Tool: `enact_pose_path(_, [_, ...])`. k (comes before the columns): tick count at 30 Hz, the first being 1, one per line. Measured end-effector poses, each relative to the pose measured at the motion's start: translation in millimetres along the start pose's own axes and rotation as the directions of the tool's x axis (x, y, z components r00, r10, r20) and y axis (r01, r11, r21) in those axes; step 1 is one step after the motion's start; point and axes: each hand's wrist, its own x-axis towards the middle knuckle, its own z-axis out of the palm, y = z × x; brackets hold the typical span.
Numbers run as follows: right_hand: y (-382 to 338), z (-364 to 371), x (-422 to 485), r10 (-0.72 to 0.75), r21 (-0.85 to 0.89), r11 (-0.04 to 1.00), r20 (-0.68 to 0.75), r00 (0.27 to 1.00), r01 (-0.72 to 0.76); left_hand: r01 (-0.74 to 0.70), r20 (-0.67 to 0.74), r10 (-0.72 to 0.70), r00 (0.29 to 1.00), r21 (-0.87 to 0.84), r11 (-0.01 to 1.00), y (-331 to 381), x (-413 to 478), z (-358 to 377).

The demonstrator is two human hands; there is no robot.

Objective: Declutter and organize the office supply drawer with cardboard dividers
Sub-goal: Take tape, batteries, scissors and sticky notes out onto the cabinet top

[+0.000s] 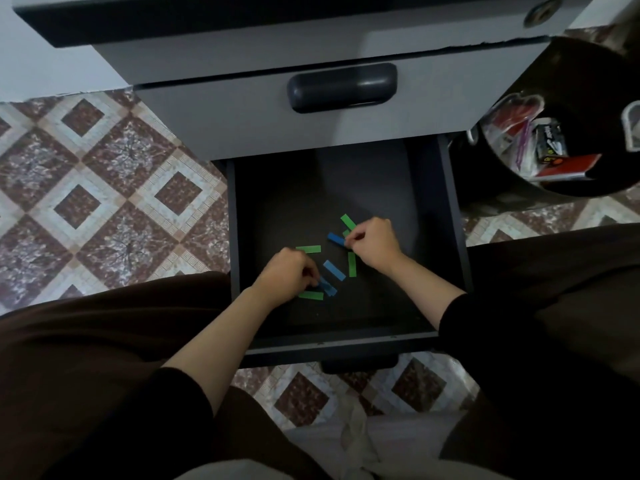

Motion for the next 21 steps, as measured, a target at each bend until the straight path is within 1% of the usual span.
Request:
enact_pose_path(2, [1, 0, -1, 0.013, 0.002, 1.000, 0.030, 0.999, -0.013, -0.054, 0.039, 0.050, 0.998, 0.110, 0.992, 7, 1, 5])
enact_pose_path(4, [2, 0, -3, 0.028, 0.002, 1.000, 0.049, 0.998, -0.028, -0.091, 0.012, 0.091, 0.996, 0.197, 0.976, 9, 2, 12])
enact_pose_path(7, [2, -2, -5, 0.040, 0.005, 0.999, 0.105, 0.994, -0.041, -0.070, -0.053, 0.083, 0.995, 0.209, 0.975, 4, 2, 18])
enact_pose_path(10, [-1, -1, -9, 0.038, -0.010, 0.999, 0.246, 0.968, -0.037, -0.055, -0.085, 0.077, 0.993, 0.235, 0.970, 1, 2, 21])
enact_pose_path(12, [-2, 4, -10, 0.070, -0.043, 0.997, 0.305, 0.950, -0.060, -0.060, -0.110, 0.091, 0.990, 0.255, 0.965, 1, 1, 24])
enact_pose_path(15, [-1, 14, -11, 0.078, -0.133, 0.990, 0.290, 0.954, -0.041, -0.052, -0.125, 0.083, 0.989, 0.233, 0.971, -1, 2, 27])
enact_pose_path(18, [-6, 19, -13, 0.036, -0.275, 0.961, 0.226, 0.973, 0.029, -0.025, -0.120, 0.047, 0.992, 0.179, 0.983, -2, 1, 28])
enact_pose_path(21, [-15, 23, -17, -0.009, -0.374, 0.924, 0.206, 0.979, 0.087, 0.005, -0.097, 0.008, 0.995, 0.136, 0.991, -5, 0, 26])
